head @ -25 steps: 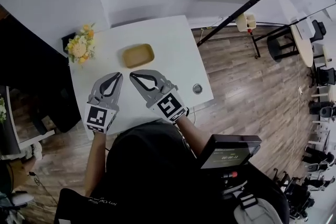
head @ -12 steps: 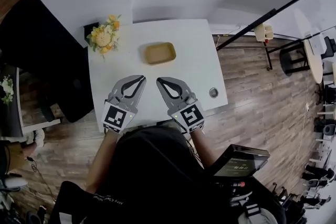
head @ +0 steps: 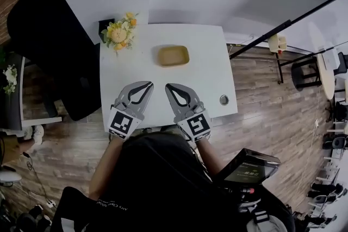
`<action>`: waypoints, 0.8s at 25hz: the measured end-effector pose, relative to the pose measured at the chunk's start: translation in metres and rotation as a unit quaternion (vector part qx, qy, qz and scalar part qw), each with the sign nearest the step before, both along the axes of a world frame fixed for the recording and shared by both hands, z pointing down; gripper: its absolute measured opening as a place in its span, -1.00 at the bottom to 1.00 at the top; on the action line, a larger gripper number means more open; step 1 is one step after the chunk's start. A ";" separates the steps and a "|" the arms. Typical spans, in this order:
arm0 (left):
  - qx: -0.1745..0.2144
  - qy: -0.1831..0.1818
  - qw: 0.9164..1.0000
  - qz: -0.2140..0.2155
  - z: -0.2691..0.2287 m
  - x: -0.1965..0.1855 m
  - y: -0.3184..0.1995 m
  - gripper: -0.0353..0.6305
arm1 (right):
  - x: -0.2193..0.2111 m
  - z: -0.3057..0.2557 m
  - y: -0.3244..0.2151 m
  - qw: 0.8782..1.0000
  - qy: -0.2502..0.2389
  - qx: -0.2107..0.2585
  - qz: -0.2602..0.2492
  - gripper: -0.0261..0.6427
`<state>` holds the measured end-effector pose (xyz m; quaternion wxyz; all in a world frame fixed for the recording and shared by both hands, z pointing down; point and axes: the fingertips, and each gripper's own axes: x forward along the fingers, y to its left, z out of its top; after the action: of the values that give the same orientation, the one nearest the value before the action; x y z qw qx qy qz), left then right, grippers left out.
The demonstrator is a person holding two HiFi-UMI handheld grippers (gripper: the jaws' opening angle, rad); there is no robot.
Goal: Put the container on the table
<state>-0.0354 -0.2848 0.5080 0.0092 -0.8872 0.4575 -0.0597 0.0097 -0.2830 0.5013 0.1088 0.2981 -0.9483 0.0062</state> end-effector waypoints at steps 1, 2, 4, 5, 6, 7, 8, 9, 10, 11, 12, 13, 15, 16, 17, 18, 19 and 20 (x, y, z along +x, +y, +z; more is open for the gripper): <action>0.001 0.001 1.000 -0.001 0.000 0.000 0.002 -0.86 | 0.000 0.000 0.002 1.000 0.000 0.001 -0.002 -0.88; 0.003 0.002 1.000 -0.001 -0.001 0.000 0.003 -0.86 | -0.001 0.000 0.004 1.000 0.001 0.001 -0.002 -0.88; 0.004 0.000 1.000 0.000 -0.001 -0.002 0.008 -0.86 | -0.004 0.001 0.009 1.000 0.003 -0.002 -0.002 -0.88; 0.005 -0.002 1.000 0.000 -0.001 -0.004 0.010 -0.86 | -0.007 0.002 0.011 1.000 0.002 -0.003 -0.003 -0.88; 0.006 -0.003 1.000 -0.001 -0.002 -0.005 0.012 -0.86 | -0.009 0.001 0.014 1.000 0.000 -0.002 -0.004 -0.88; 0.008 -0.001 1.000 -0.003 -0.003 -0.005 0.014 -0.86 | -0.010 0.001 0.016 1.000 -0.001 0.000 -0.005 -0.88; 0.010 0.001 1.000 -0.005 -0.003 -0.005 0.015 -0.86 | -0.010 0.001 0.018 1.000 0.000 0.001 -0.005 -0.88; 0.011 0.003 1.000 -0.007 -0.004 -0.006 0.017 -0.86 | -0.010 0.001 0.020 1.000 0.002 0.000 -0.005 -0.88; 0.011 0.005 1.000 -0.008 -0.003 -0.006 0.019 -0.86 | -0.010 0.002 0.022 1.000 0.004 -0.001 -0.005 -0.88; 0.012 0.007 1.000 -0.010 -0.003 -0.007 0.021 -0.86 | -0.010 0.003 0.024 1.000 0.004 0.000 -0.005 -0.88; 0.012 0.008 1.000 -0.011 -0.002 -0.007 0.022 -0.86 | -0.010 0.004 0.025 1.000 0.003 0.004 -0.005 -0.88; 0.011 0.009 1.000 -0.011 -0.002 -0.008 0.024 -0.86 | -0.010 0.005 0.025 1.000 0.001 0.009 -0.004 -0.88; 0.010 0.009 1.000 -0.013 0.000 -0.010 0.026 -0.86 | -0.010 0.005 0.024 1.000 -0.002 0.011 0.002 -0.88; 0.009 0.009 1.000 -0.014 0.001 -0.011 0.026 -0.86 | -0.012 0.003 0.024 1.000 -0.003 0.011 0.005 -0.88; 0.008 0.009 1.000 -0.015 0.002 -0.012 0.027 -0.87 | -0.013 0.003 0.025 1.000 -0.003 0.009 0.005 -0.88; 0.006 0.009 1.000 -0.016 0.003 -0.014 0.028 -0.87 | -0.014 0.004 0.026 1.000 -0.002 0.005 0.005 -0.88; 0.005 0.009 1.000 -0.017 0.004 -0.015 0.029 -0.87 | -0.015 0.006 0.028 1.000 0.000 0.001 0.004 -0.88; 0.003 0.009 1.000 -0.018 0.006 -0.016 0.030 -0.87 | -0.015 0.009 0.029 1.000 0.001 -0.001 0.002 -0.88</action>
<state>-0.0513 -0.2553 0.5141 0.0073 -0.8793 0.4734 -0.0506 -0.0056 -0.2541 0.5102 0.1099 0.2998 -0.9476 0.0074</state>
